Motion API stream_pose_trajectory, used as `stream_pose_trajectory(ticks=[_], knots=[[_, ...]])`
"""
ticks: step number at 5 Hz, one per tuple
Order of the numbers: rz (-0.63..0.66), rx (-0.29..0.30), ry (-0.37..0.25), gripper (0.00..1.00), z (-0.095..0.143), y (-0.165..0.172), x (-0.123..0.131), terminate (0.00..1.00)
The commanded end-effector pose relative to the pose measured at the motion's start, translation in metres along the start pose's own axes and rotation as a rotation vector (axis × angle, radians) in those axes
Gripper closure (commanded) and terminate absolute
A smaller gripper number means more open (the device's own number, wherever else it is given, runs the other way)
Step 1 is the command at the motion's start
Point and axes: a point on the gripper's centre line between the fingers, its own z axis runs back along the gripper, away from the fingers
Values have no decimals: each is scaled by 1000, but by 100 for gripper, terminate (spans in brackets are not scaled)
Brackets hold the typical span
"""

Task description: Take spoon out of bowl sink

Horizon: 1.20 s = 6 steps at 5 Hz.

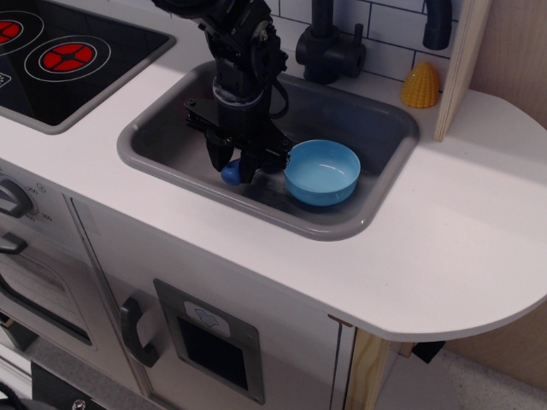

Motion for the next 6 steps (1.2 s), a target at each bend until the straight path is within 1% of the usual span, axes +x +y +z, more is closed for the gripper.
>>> stream_pose_trajectory(ticks=[1,2,3,4,5,6], knots=[[27,-13,-2,0,23,16,-6,0],[17,-37,10,0,38,25,-6,0],[15,-62,5,0,57,36,-5,0],[40,-86,-15,0,78,43,3,0],[40,-86,-15,0,78,43,3,0],[40,-86,-15,0,78,43,3,100]])
